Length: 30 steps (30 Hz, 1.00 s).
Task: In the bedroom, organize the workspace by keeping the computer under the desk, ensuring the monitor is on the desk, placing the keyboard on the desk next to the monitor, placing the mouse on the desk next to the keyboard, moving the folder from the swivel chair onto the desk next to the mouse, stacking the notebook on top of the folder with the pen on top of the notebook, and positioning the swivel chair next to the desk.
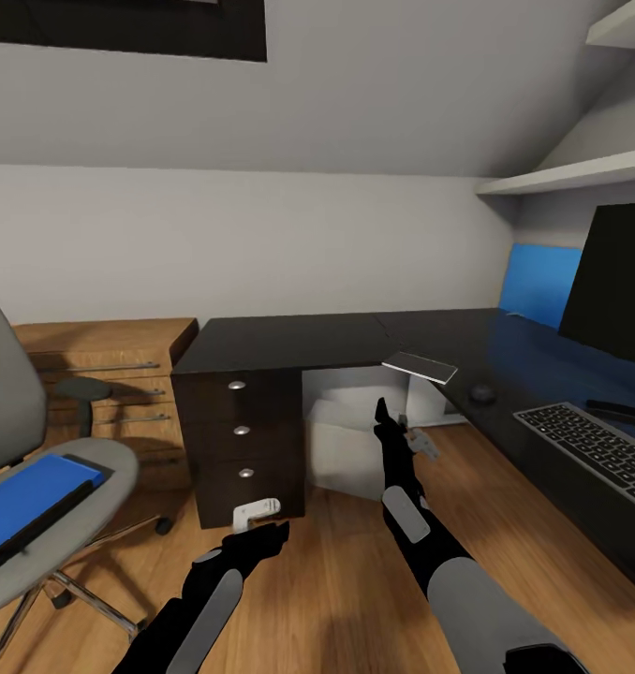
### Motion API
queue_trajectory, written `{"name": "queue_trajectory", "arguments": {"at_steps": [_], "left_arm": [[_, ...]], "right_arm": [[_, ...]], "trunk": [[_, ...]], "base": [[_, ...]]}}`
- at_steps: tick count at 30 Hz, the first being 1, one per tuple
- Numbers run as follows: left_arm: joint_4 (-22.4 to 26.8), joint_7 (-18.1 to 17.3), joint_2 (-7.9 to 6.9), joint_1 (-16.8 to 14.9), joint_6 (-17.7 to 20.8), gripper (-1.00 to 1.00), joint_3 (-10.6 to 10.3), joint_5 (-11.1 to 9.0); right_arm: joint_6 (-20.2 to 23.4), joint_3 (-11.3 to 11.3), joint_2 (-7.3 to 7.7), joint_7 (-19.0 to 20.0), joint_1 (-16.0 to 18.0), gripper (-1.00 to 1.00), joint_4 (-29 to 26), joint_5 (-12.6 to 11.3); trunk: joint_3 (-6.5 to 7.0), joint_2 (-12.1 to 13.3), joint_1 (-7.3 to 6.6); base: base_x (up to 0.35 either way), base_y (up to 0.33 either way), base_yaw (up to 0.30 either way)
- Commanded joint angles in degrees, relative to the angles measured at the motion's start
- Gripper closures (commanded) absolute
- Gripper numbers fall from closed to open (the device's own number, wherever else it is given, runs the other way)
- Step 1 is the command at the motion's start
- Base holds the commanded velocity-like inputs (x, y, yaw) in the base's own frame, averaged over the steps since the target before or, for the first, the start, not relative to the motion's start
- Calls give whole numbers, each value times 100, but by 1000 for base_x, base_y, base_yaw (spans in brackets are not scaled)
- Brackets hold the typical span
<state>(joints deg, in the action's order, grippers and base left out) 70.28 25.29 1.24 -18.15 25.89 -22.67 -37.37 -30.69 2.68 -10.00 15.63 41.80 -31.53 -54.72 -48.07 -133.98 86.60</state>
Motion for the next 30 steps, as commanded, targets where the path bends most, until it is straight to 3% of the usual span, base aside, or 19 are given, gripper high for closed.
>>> {"name": "queue_trajectory", "arguments": {"at_steps": [1, 7, 9, 10, 13, 25, 30], "left_arm": [[0, 55, -1, -3, 5, -100, -9, -60], [-20, 55, 6, -3, 12, -100, -9, -60], [-22, 55, 7, -4, 7, -100, -10, -60], [-23, 53, 8, -5, 5, -100, -14, -59], [-28, 53, 8, -5, 8, -100, -20, -59], [-113, 46, 17, -3, 4, -100, -120, -67], [-148, 46, 17, -3, 4, -100, -129, -61]], "right_arm": [[-16, 3, 9, 43, 4, -100, 3, -61], [-21, -12, 16, 47, 4, -100, 6, -198], [-23, -12, 16, 50, 4, -100, 9, -430], [-24, -13, 15, 53, 4, -100, 7, -744], [-24, -8, 15, 54, 4, -100, 9, -997], [-24, -12, 10, 46, 4, -100, 24, -1174], [-24, -13, 14, 49, 4, -100, 18, -1382]], "trunk": [[-6, -3, 2], [-6, -3, 2], [-6, -3, 2], [-6, -3, 2], [-6, -3, 2], [-6, -3, 2], [-6, -3, 2]], "base": [[296, 0, 0], [235, 0, 0], [263, 0, 0], [306, 0, 0], [301, 0, 0], [196, 0, 0], [112, 0, 0]]}}
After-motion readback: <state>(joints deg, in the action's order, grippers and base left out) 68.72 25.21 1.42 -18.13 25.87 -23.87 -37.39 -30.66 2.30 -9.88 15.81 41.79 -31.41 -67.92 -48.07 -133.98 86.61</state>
